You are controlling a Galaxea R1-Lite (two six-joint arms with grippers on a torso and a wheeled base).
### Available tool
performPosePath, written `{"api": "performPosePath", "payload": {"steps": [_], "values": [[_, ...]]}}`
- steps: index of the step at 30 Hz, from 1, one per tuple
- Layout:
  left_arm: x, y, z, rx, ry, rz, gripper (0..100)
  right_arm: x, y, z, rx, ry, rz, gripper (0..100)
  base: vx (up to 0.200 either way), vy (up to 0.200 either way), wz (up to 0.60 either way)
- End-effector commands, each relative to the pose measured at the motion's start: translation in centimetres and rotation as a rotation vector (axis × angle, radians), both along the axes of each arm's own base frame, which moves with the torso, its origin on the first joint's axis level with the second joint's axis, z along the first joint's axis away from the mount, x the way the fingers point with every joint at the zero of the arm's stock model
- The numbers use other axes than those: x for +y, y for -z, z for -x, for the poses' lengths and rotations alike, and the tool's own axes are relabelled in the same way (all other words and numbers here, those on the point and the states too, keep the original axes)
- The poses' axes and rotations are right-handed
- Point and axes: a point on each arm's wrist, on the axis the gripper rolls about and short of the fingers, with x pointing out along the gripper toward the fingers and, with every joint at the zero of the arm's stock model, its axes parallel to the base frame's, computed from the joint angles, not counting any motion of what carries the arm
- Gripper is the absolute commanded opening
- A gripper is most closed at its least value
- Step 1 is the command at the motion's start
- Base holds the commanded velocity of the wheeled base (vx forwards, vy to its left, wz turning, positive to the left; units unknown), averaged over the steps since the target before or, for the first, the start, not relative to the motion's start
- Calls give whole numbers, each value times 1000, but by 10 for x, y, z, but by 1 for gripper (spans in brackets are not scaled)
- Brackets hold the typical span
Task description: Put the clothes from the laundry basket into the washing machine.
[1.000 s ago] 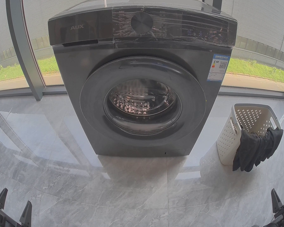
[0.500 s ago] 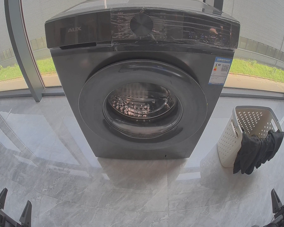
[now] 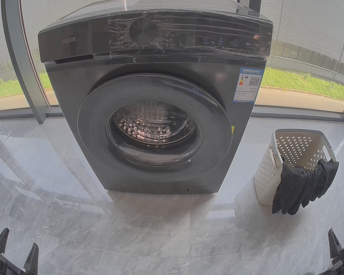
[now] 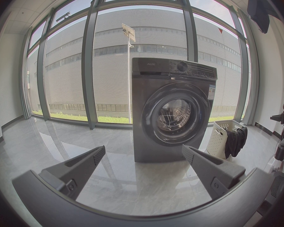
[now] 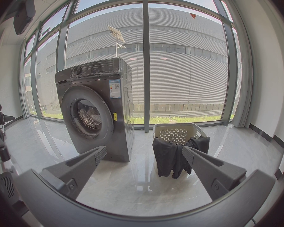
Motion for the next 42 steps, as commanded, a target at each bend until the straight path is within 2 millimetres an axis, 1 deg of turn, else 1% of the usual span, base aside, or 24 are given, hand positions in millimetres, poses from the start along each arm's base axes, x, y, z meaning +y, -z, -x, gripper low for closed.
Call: {"api": "performPosePath", "payload": {"steps": [1,38,42], "values": [[0,5,0,-1,0,0,100,0,5,0,6,0,0,100,0,-200,0],[0,5,0,-1,0,2,100,0,5,0,6,0,0,100,0,-200,0],[0,5,0,-1,0,3,100,0,5,0,6,1,0,100,0,0,0]]}}
